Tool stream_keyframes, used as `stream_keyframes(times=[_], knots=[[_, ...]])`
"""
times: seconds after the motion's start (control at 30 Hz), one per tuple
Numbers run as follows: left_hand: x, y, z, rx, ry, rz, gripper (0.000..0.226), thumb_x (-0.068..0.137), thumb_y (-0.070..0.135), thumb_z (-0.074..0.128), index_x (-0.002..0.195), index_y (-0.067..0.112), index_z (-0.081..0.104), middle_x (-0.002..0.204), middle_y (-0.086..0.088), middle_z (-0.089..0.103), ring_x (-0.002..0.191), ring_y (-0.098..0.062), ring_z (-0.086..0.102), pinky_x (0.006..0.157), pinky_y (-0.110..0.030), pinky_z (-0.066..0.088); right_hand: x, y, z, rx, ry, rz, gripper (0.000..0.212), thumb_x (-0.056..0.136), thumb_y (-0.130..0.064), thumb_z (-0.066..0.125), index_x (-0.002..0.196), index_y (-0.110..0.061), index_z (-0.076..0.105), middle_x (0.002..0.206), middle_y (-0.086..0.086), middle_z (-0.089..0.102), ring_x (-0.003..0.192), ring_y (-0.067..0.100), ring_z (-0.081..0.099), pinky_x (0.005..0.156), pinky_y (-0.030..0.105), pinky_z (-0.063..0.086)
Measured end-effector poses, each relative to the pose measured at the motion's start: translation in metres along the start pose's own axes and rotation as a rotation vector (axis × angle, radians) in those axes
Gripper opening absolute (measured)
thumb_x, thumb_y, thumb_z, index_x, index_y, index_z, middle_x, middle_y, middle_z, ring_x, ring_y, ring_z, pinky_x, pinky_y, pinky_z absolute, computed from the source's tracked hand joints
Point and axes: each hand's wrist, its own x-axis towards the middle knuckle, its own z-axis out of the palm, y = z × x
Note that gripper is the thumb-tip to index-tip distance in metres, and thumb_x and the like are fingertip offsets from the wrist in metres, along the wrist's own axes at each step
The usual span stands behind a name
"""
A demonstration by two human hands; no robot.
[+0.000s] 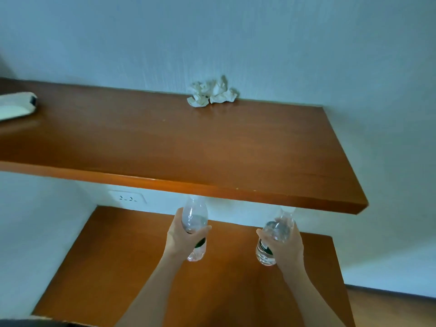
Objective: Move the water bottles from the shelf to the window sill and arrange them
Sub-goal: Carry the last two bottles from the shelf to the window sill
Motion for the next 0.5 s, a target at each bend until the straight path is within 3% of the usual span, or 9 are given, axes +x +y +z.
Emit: stream_keyframes(times=[0.07, 0.13, 0.2, 0.27, 0.4, 0.5], knots=[[-0.009, 0.019, -0.004, -0.039, 0.003, 0.025, 0.059, 0.072, 0.031, 0.084, 0.114, 0.034, 0.042, 0.098, 0.014, 0.056, 0.09, -0.005, 0.058, 0.059, -0.013, 0.049, -0.003, -0.015, -0.001, 0.022, -0.005, -0.027, 0.09, 0.063, -0.04, 0.091, 0.136, -0.01, 0.049, 0.121, 0.004, 0.062, 0.107, 0.022, 0.062, 0.086, 0.033, 0.059], [-0.015, 0.032, -0.007, -0.083, -0.002, 0.037, 0.056, 0.074, 0.028, 0.083, 0.114, 0.032, 0.044, 0.097, 0.011, 0.057, 0.087, -0.005, 0.058, 0.056, -0.012, 0.048, -0.005, -0.034, -0.005, 0.09, -0.011, -0.05, 0.081, 0.065, -0.04, 0.09, 0.131, -0.015, 0.05, 0.118, 0.001, 0.063, 0.107, 0.021, 0.062, 0.085, 0.035, 0.06], [-0.023, 0.048, -0.012, -0.146, 0.002, 0.065, 0.056, 0.073, 0.027, 0.084, 0.116, 0.026, 0.048, 0.097, 0.002, 0.06, 0.085, -0.012, 0.062, 0.055, -0.012, 0.051, -0.009, -0.051, -0.01, 0.139, -0.027, -0.081, 0.064, 0.068, -0.033, 0.09, 0.118, -0.022, 0.052, 0.105, -0.003, 0.062, 0.099, 0.02, 0.063, 0.074, 0.024, 0.057], [-0.028, 0.056, -0.016, -0.221, -0.008, 0.087, 0.057, 0.071, 0.029, 0.085, 0.116, 0.023, 0.051, 0.096, -0.006, 0.062, 0.085, -0.019, 0.067, 0.06, -0.016, 0.054, -0.015, -0.066, -0.014, 0.196, -0.039, -0.084, 0.06, 0.07, -0.03, 0.089, 0.116, -0.026, 0.051, 0.103, -0.006, 0.06, 0.095, 0.016, 0.062, 0.07, 0.016, 0.051], [-0.039, 0.059, -0.032, -0.278, 0.025, 0.149, 0.055, 0.069, 0.03, 0.085, 0.113, 0.027, 0.053, 0.096, -0.007, 0.064, 0.087, -0.02, 0.068, 0.062, -0.021, 0.056, -0.031, -0.084, -0.01, 0.27, -0.071, -0.103, 0.06, 0.072, -0.025, 0.088, 0.118, -0.027, 0.049, 0.105, -0.007, 0.058, 0.096, 0.014, 0.06, 0.071, 0.013, 0.049], [-0.049, 0.057, -0.05, -0.286, 0.082, 0.173, 0.052, 0.07, 0.028, 0.085, 0.11, 0.032, 0.052, 0.097, -0.004, 0.063, 0.088, -0.019, 0.067, 0.061, -0.019, 0.056, -0.043, -0.093, -0.002, 0.322, -0.124, -0.13, 0.054, 0.074, -0.022, 0.087, 0.109, -0.032, 0.047, 0.102, -0.012, 0.056, 0.095, 0.01, 0.059, 0.069, 0.012, 0.045]])
